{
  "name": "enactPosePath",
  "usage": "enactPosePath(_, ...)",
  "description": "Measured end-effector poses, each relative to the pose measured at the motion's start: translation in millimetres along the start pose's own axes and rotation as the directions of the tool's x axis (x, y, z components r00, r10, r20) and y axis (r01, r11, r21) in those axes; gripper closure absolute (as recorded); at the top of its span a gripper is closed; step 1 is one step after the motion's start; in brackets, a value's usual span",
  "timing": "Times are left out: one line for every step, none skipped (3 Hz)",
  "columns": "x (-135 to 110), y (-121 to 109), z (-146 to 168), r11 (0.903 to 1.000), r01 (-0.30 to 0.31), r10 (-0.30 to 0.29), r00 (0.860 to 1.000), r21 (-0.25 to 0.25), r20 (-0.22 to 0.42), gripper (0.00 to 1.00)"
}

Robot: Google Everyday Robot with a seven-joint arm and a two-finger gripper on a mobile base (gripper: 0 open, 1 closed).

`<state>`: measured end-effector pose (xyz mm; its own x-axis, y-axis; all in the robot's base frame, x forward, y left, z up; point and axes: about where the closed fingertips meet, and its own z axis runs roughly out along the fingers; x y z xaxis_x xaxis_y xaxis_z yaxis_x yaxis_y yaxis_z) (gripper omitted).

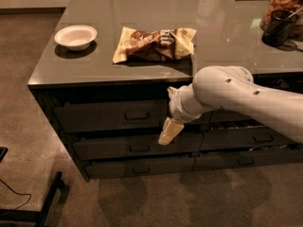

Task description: Open top drawer

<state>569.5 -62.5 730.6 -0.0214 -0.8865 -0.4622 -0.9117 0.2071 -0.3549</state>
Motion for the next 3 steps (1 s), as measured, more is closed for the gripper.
enactPosePath(3.5, -8.9, 21.5, 0.9996, 0.025, -0.026, 1.0, -0.015, -0.014, 0.0)
enactPosePath(8.3, -18.7, 46.0, 0.9987, 0.041, -0.042, 0.999, -0.031, -0.025, 0.0)
enactPosePath(12.1, -25.1, 66.8, 0.9972, 0.053, -0.055, 0.998, -0.052, -0.036, 0.0)
